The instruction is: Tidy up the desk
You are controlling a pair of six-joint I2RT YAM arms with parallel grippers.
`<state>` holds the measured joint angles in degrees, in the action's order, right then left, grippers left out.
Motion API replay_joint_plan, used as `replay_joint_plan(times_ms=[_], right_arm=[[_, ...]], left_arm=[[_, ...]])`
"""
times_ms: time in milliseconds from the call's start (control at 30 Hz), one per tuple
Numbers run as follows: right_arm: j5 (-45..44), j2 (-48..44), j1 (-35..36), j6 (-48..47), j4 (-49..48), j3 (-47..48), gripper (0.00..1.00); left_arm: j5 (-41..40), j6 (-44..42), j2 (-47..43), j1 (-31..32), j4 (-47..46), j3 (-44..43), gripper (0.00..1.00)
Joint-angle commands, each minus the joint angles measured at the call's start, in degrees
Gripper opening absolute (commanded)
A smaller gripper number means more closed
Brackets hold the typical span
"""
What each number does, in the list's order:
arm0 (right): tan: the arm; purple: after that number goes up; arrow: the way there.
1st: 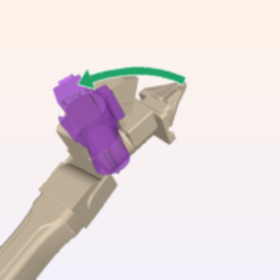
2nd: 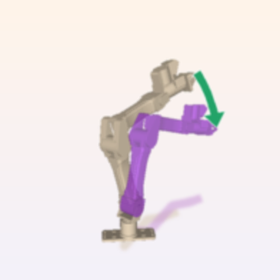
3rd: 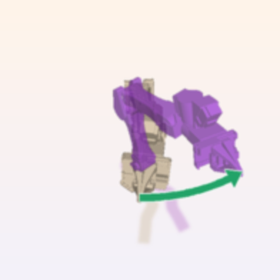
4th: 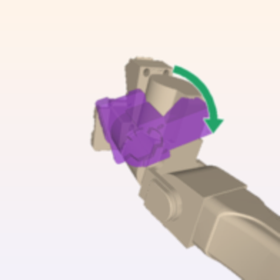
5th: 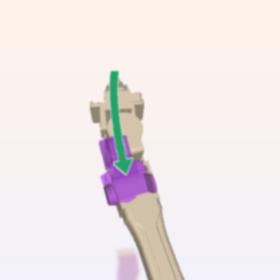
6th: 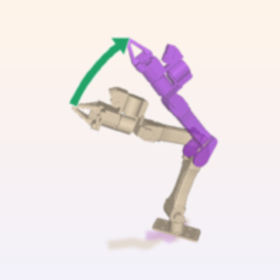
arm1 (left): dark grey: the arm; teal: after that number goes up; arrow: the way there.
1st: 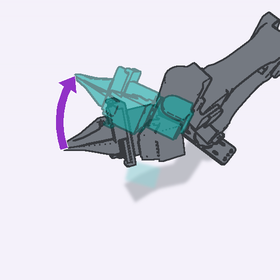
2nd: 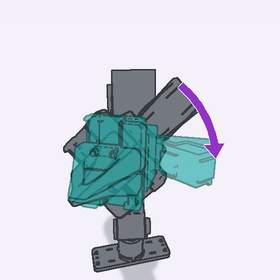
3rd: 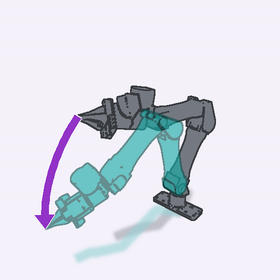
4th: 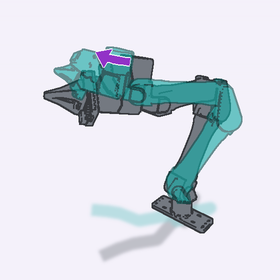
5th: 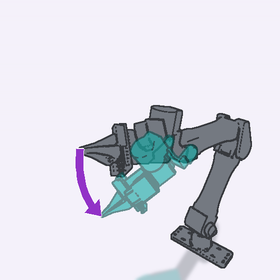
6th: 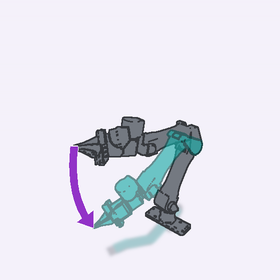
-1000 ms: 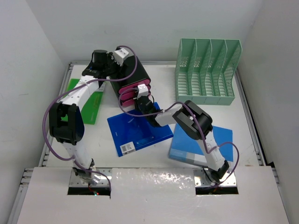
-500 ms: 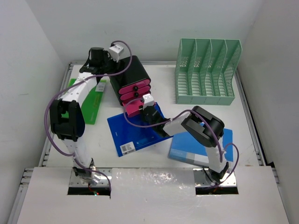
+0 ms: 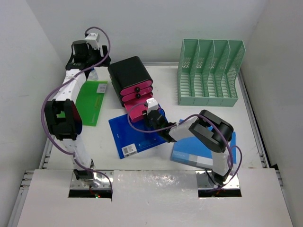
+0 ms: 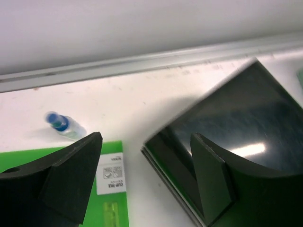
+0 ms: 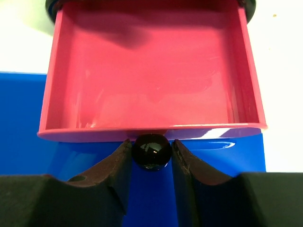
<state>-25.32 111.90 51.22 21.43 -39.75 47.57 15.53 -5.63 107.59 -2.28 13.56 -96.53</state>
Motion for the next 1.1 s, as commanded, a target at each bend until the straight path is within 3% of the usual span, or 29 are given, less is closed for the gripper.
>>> replay_joint_plan(times_ms=[0, 33, 167, 333, 400, 467, 867, 1067], right_arm=[[2.02, -3.87, 1.42, -0.07, -1.92, -0.29, 0.38], [2.38, -4.14, 1.51, -0.16, -1.57, -0.29, 0.53], [3.87, -5.37, 2.04, -1.13, 1.77, 0.24, 0.68], [4.31, -8.09, 3.09, -1.66, 3.18, -1.77, 0.70], [4.49, -8.97, 3.36, -1.66, 3.18, -2.57, 0.70], [4.67, -9.94, 3.62, -1.74, 3.62, -3.27, 0.70], [5.19, -11.35, 4.06, -2.09, 3.62, -4.15, 0.69], [5.02, -11.96, 4.06, -2.27, 3.45, -4.68, 0.69]], left_arm=[[-6.37, 6.93, 1.55, -1.76, -6.44, -3.66, 0.74], [-7.69, 7.38, 2.70, -1.76, -5.75, -4.71, 0.75], [-16.56, 10.81, 7.62, -1.76, -4.51, -9.98, 0.79], [-25.01, 12.31, 11.76, -1.67, -5.03, -13.42, 0.82], [-29.23, 13.62, 13.16, -1.67, -5.48, -13.94, 0.90], [-31.86, 14.41, 14.75, -1.67, -4.25, -16.22, 0.91], [-33.11, 15.91, 30.04, -1.76, 3.58, -30.11, 0.90], [-32.84, 16.79, 29.52, -2.20, 1.83, -26.35, 0.88]])
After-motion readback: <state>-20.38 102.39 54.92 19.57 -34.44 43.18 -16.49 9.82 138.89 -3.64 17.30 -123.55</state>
